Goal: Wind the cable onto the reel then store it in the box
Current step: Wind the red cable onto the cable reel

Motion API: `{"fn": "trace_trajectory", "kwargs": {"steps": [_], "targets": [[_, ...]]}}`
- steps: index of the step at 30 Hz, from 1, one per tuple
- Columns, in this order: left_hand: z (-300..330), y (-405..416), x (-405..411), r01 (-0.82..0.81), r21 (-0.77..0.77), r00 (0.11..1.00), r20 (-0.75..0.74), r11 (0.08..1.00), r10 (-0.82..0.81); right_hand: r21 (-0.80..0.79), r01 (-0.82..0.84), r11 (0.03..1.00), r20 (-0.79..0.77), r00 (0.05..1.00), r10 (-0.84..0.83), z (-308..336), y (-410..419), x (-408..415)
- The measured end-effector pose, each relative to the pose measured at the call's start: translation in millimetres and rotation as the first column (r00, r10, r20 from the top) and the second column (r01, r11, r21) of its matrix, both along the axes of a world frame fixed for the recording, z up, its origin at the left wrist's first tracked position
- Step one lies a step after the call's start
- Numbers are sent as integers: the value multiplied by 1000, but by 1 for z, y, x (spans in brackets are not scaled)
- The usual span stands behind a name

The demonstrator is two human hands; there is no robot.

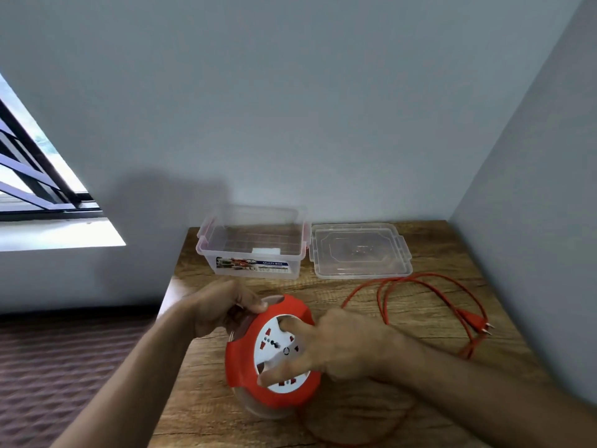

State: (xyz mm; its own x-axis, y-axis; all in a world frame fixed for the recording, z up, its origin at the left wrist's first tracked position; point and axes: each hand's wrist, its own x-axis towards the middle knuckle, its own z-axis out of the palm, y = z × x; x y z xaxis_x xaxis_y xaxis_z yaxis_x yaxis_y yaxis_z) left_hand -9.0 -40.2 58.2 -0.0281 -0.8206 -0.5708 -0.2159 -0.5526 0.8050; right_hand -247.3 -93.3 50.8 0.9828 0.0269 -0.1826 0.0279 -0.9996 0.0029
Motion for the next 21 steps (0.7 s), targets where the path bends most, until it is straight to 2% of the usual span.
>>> {"fn": "trace_trajectory", "kwargs": {"steps": [3, 7, 12, 15, 17, 19, 21], "targets": [[0, -1, -1, -65, -27, 998, -22, 997, 65, -46, 11, 999, -33, 999, -12, -5, -4, 3], [1, 2, -5, -87, -84, 996, -29, 993, 85, -46, 81, 996, 1, 997, -81, -12, -3, 7], [-7, 7, -4, -223, -206, 975, -53, 953, 217, 23, 302, 953, 241, 923, -298, -19, 4, 7], [-12, 8, -6, -273, -254, 962, -54, 928, 268, 151, 435, 888, 296, 837, -460, -27, 11, 12], [-15, 9, -5, -302, -244, 953, -55, 921, 298, 316, 555, 769, 263, 728, -634, -26, 14, 16], [-22, 12, -5, -349, -228, 937, -62, 909, 344, 508, 643, 573, 170, 577, -799, -26, 19, 20], [-28, 16, -8, -411, -227, 912, -105, 883, 398, 644, 659, 388, 83, 444, -892, -29, 23, 25]]}}
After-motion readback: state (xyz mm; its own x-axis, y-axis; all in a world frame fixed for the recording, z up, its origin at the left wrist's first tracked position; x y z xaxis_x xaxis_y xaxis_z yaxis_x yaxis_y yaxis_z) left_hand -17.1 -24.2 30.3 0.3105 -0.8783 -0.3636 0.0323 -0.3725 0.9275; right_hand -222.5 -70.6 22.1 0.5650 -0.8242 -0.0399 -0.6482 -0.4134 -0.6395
